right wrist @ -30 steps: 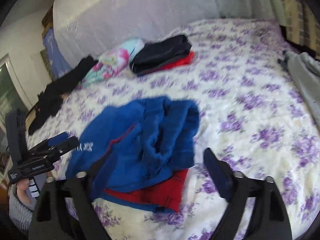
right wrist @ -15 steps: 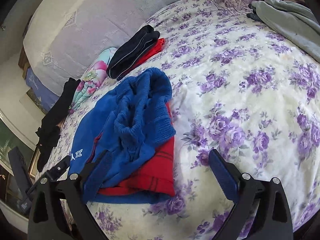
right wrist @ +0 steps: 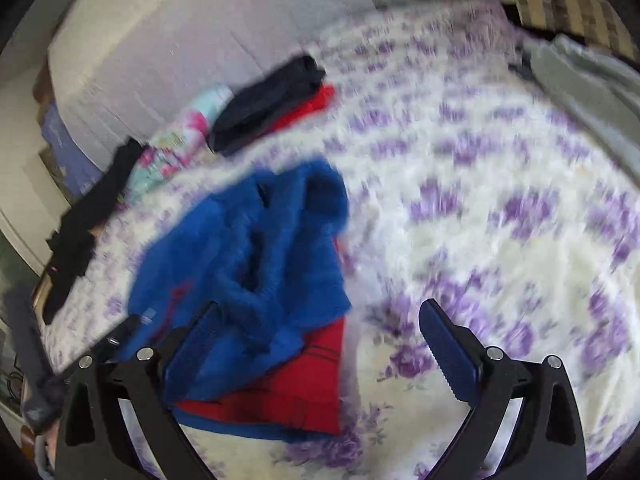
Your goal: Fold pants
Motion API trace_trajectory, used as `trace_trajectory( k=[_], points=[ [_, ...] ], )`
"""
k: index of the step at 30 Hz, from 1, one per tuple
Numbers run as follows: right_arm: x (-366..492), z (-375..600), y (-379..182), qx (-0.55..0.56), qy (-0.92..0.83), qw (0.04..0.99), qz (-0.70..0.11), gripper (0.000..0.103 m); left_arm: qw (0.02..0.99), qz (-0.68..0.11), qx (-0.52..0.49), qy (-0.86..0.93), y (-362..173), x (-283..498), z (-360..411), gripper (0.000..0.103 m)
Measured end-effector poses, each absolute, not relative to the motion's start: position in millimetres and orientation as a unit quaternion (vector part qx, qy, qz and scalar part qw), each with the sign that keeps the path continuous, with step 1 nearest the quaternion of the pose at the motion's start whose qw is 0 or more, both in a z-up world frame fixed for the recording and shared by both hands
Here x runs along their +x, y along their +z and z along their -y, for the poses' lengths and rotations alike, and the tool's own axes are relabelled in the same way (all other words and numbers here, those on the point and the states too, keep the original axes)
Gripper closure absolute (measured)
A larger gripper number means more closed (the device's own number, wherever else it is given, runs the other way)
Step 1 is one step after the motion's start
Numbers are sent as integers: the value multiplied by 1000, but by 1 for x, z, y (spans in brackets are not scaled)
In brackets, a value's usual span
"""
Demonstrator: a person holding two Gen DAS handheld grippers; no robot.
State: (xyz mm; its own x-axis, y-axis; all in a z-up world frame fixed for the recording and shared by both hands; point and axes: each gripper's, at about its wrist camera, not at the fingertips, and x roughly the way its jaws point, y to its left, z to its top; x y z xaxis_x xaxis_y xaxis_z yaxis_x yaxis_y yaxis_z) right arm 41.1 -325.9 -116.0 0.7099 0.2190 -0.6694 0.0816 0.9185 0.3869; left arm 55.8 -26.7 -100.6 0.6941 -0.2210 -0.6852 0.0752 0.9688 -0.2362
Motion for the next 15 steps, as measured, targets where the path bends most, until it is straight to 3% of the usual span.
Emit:
trace_trajectory(
  k=[13,15],
  points=[
    [42,321,-127,219,105,895,-375,3,857,-427,-164,-237,-122,66,35,4],
    [47,314,-123,203,115,897,-376,3,852,-429,-162,-254,-119,67,41,8]
  ],
)
